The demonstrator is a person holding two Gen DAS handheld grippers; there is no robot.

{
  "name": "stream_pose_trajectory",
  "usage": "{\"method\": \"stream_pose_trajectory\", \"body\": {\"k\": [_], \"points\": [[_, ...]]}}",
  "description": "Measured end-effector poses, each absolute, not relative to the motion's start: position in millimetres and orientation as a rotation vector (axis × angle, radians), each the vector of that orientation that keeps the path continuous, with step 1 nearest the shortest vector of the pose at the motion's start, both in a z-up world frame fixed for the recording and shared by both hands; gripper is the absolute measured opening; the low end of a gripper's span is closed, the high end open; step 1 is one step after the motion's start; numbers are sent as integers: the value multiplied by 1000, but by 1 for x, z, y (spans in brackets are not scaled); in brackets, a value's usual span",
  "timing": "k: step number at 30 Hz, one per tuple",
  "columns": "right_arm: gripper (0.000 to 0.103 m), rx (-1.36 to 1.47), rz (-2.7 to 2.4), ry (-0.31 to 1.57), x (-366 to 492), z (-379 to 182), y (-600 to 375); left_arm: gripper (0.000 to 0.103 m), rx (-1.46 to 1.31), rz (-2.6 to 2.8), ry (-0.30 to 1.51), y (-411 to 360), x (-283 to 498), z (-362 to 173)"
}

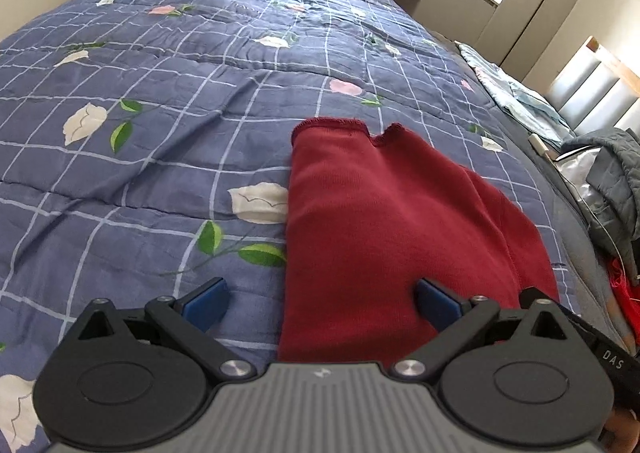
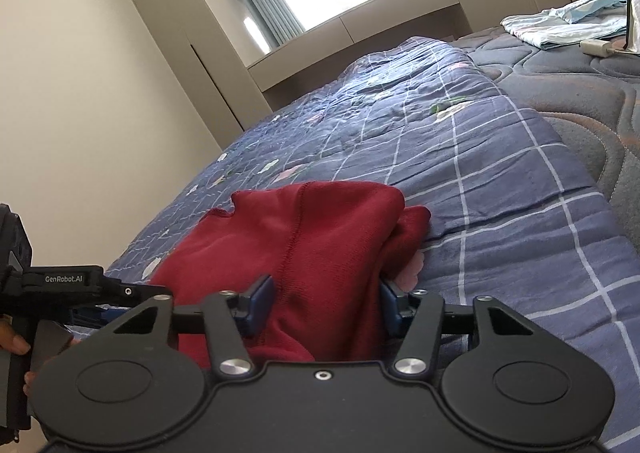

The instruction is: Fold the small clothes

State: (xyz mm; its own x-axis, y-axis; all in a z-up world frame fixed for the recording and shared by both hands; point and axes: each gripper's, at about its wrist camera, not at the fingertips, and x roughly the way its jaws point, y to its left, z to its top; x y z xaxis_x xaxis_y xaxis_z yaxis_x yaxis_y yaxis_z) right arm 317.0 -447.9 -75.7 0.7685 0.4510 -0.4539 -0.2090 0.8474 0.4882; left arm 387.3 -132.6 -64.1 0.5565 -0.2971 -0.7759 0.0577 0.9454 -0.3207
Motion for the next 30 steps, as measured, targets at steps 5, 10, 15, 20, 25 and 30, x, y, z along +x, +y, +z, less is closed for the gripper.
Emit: {"method": "stream_pose_trajectory", "body": {"k": [5,10,15,20,25,30], "points": [[57,414,365,594,316,-80,-445,85,-266,-246,983,-142,387,-59],[52,386,348,588,314,-77,-440,80,-213,-210,993,-160,387,-56],[35,357,339,580,310,-68,-432,65,-145,-184,977,-172,382,-46],[24,331,316,568,306,-60,-429,45,-66,-177,926,-184,370,-34],[22,318,298,564,303,-51,-427,36,-17,-187,875,-192,360,-23],[21,308,296,531,300,-37,-423,34,5,-218,821,-193,348,-8]]}}
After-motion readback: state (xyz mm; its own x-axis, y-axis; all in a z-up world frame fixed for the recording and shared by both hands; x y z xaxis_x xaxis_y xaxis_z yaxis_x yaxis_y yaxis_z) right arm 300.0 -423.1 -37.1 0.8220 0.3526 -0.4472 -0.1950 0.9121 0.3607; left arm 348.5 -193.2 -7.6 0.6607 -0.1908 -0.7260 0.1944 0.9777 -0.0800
